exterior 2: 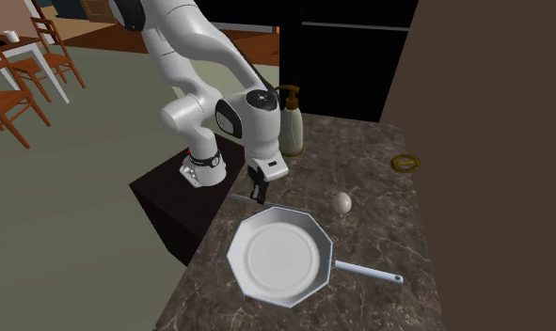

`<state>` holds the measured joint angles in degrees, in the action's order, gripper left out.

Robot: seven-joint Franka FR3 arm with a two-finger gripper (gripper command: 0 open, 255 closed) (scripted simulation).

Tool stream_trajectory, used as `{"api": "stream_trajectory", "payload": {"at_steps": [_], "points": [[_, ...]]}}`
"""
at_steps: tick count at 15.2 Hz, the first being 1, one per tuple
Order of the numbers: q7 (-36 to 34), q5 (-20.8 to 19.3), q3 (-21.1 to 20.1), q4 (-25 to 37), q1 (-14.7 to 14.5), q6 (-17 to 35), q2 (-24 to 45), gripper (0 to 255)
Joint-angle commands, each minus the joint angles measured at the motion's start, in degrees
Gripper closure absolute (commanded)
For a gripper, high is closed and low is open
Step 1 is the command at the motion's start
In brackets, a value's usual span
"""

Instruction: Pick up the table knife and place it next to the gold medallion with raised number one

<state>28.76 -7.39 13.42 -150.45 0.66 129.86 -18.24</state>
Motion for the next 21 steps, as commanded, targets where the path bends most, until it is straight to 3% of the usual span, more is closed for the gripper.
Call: {"api": "stream_trajectory", "payload": {"at_steps": [1,21], "points": [[0.0,0.0,-0.1,0.4,0.0,-0.9,-0.6,255],[-0.1,0.3,-1.7,10.2,0.0,-18.4,-8.2,255]]}}
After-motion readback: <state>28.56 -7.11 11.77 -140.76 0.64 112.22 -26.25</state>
